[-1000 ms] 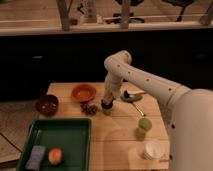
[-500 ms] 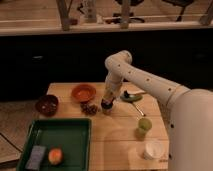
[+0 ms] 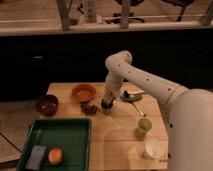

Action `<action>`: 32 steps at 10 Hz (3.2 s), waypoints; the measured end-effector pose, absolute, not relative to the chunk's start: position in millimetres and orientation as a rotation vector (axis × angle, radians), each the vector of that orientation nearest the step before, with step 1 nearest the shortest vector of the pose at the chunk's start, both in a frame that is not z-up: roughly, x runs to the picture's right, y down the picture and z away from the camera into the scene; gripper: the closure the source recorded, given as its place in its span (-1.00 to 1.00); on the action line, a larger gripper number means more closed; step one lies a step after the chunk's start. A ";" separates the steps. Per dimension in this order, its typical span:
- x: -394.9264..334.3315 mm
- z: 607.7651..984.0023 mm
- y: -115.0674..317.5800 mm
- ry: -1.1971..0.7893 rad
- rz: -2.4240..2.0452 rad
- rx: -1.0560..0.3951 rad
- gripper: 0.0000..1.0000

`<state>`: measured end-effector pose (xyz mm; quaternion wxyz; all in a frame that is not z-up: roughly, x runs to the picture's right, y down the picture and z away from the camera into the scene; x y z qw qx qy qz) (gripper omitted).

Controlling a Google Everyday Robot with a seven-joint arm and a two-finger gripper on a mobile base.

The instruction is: Place eraser in metal cup

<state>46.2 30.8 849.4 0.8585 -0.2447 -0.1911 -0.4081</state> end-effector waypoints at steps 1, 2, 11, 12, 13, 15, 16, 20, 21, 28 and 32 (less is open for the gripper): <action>45.5 848.5 30.1 -0.403 -0.851 -0.519 1.00; 41.0 847.1 31.8 -0.406 -0.848 -0.537 1.00; 20.3 831.9 54.1 -0.434 -0.717 -0.644 1.00; 18.4 831.3 55.8 -0.439 -0.709 -0.651 1.00; 17.2 831.3 56.8 -0.443 -0.701 -0.661 0.95; 16.5 832.5 59.0 -0.447 -0.685 -0.690 0.60; 16.9 833.2 59.7 -0.449 -0.679 -0.701 0.41; 25.5 835.9 61.4 -0.447 -0.649 -0.719 -0.42; 27.4 836.5 61.8 -0.447 -0.643 -0.720 -0.56; 30.7 839.6 63.2 -0.456 -0.628 -0.720 -0.60; 30.2 841.9 63.5 -0.462 -0.635 -0.724 -0.60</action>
